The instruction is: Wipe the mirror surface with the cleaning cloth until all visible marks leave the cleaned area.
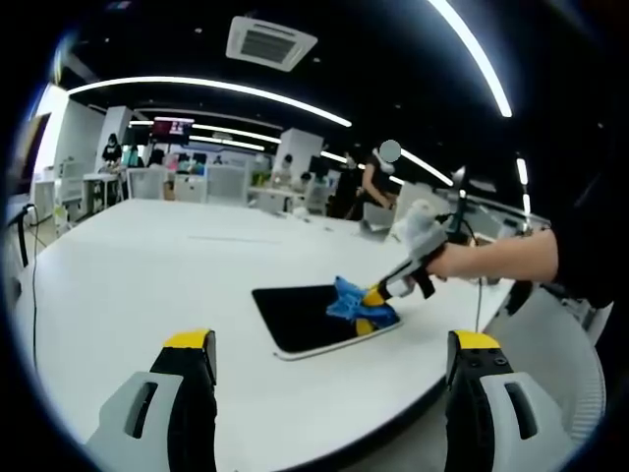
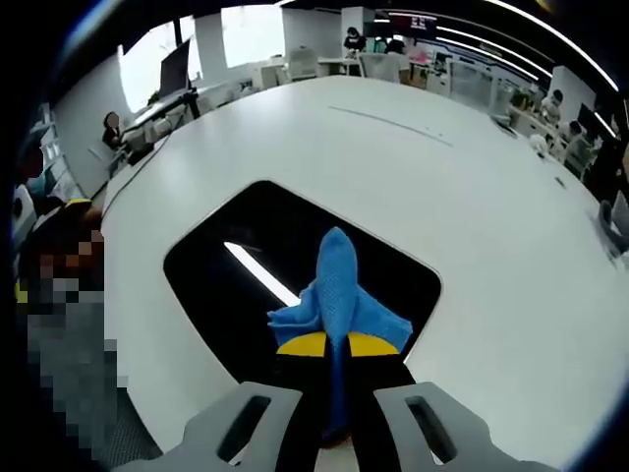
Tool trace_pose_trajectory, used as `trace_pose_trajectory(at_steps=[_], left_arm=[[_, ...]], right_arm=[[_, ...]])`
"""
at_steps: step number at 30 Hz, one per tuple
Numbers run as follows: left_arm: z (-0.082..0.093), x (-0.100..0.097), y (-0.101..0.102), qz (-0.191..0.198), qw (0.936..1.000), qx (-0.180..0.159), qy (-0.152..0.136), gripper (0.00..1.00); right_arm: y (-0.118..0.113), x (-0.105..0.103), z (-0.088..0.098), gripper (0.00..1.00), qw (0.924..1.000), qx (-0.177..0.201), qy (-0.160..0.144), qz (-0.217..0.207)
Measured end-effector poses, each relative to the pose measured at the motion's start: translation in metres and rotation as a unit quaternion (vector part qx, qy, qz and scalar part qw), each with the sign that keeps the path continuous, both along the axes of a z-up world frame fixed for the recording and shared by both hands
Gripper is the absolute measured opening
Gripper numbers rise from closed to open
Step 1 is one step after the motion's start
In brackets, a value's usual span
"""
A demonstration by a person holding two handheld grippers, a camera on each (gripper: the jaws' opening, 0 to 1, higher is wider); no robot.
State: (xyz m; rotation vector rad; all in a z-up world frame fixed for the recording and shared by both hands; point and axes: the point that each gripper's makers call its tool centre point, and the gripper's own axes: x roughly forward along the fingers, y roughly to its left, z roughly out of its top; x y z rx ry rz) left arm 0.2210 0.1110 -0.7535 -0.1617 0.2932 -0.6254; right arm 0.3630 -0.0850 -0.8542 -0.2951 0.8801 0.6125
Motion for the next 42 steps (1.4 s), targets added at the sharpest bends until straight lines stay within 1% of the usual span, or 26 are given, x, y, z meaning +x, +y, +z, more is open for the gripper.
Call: trace_pose_trajectory(at_steps=[4, 15, 24, 28, 34, 37, 42], left_arm=[[0.000, 0.000, 0.000, 0.000, 1.0000, 0.000, 0.001, 0.98], [0.000, 0.001, 0.001, 0.004, 1.0000, 0.003, -0.002, 0.99], [-0.001, 0.001, 0.001, 0.003, 1.0000, 0.004, 0.000, 0.99], [0.000, 0.002, 0.001, 0.005, 1.0000, 0.004, -0.001, 0.99], [-0.001, 0.002, 0.001, 0.004, 1.0000, 0.005, -0.001, 0.99], [0.001, 0.002, 0.003, 0.010, 0.9999, 0.004, -0.004, 0.99], [0.000, 0.002, 0.002, 0.007, 1.0000, 0.004, -0.004, 0.99]], right_arm=[[-0.001, 0.000, 0.000, 0.00, 1.0000, 0.001, 0.005, -0.001], [-0.013, 0.000, 0.000, 0.00, 1.0000, 0.002, 0.001, -0.009], [-0.012, 0.000, 0.000, 0.00, 0.9998, 0.014, 0.006, -0.013], [-0.012, 0.001, 0.000, 0.00, 0.9998, 0.014, 0.008, -0.015], [-0.012, 0.000, 0.000, 0.00, 0.9995, 0.018, 0.001, -0.026], [-0.011, -0.001, 0.000, 0.00, 0.9994, 0.018, 0.002, -0.030], [-0.011, -0.005, 0.000, 0.00, 0.9994, 0.014, 0.004, -0.030]])
